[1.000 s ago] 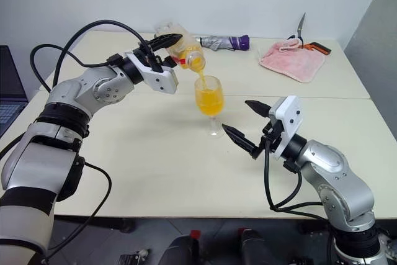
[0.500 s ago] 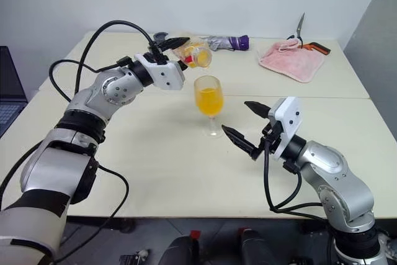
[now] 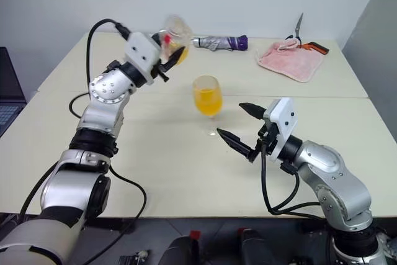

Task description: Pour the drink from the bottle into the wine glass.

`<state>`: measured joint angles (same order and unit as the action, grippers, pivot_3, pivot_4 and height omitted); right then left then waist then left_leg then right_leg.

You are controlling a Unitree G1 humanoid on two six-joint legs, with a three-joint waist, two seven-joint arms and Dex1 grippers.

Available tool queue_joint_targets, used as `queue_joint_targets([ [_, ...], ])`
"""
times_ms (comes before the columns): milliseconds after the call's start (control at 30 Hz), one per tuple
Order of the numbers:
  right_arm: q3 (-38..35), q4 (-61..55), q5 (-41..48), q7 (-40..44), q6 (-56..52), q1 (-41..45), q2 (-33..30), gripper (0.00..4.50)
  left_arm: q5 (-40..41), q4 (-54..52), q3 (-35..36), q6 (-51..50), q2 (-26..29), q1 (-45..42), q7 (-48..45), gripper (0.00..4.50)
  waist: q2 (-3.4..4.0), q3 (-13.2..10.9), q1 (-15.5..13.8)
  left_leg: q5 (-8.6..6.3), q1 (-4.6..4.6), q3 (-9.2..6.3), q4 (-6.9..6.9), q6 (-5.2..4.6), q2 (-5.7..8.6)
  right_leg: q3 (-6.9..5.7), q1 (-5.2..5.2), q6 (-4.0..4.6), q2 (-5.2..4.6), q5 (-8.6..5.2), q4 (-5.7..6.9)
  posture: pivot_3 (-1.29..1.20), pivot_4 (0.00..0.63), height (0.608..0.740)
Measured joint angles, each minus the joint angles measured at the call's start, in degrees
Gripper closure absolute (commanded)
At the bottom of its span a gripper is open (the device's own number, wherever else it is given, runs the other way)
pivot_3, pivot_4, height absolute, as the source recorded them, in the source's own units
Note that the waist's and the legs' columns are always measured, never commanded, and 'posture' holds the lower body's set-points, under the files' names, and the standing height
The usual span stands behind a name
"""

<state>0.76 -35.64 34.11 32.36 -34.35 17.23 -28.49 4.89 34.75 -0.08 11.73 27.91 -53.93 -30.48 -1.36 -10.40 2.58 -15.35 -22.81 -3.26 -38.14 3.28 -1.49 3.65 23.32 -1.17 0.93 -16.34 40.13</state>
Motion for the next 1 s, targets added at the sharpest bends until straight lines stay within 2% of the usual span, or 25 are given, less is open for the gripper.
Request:
queue_joint_targets([
  [200, 2.4, -0.5, 2.0, 2.5, -3.8, 2.9, -2.6, 0.00, 8.2, -7.9, 8.7, -18.5, 2.0, 10.1, 1.2, 2.81, 0.00, 0.0, 0.4, 0.00, -0.01, -0.07, -0.09, 0.00, -0.05, -0.03, 0.00, 0.00, -0.01, 0.00, 0.07, 0.00, 0.150, 0.740],
  [333, 4.5, -0.2, 1.9, 2.4, -5.5, 6.1, -2.5, 0.00, 10.6, -9.1, 12.0, -24.2, 2.5, 13.3, 2.0, 2.81, -0.01, 0.0, 0.2, 0.00, -0.03, -0.10, -0.18, 0.00, -0.04, -0.05, -0.03, 0.00, -0.03, 0.00, 0.10, 0.00, 0.150, 0.740],
  [600, 7.8, 2.1, -1.5, 3.5, -4.9, 6.4, -2.5, 0.00, 11.0, -7.7, 14.5, -24.8, 2.9, 17.4, 1.8, 2.81, -0.02, 0.0, -0.7, 0.00, -0.04, -0.08, -0.22, 0.00, -0.02, -0.06, -0.03, 0.00, -0.05, 0.00, 0.09, 0.00, 0.150, 0.740],
  [867, 8.5, 3.0, -3.8, 5.2, -2.5, 5.6, -2.5, 0.00, 10.5, -2.0, 14.6, -19.3, 2.8, 17.6, -0.2, 2.81, -0.02, 0.0, -0.8, 0.00, -0.03, -0.06, -0.21, 0.00, -0.02, -0.05, -0.03, 0.00, -0.04, 0.00, 0.09, 0.00, 0.150, 0.740],
  [1000, 8.5, 3.0, -3.8, 5.2, -2.5, 5.6, -2.5, 0.00, 10.8, -0.7, 15.2, -17.9, 2.4, 17.6, -0.2, 1.45, -0.02, 0.0, -0.8, 0.00, -0.03, -0.06, -0.21, -0.01, -0.02, -0.05, -0.03, 0.00, -0.04, 0.00, 0.09, 0.00, 0.150, 0.740],
])
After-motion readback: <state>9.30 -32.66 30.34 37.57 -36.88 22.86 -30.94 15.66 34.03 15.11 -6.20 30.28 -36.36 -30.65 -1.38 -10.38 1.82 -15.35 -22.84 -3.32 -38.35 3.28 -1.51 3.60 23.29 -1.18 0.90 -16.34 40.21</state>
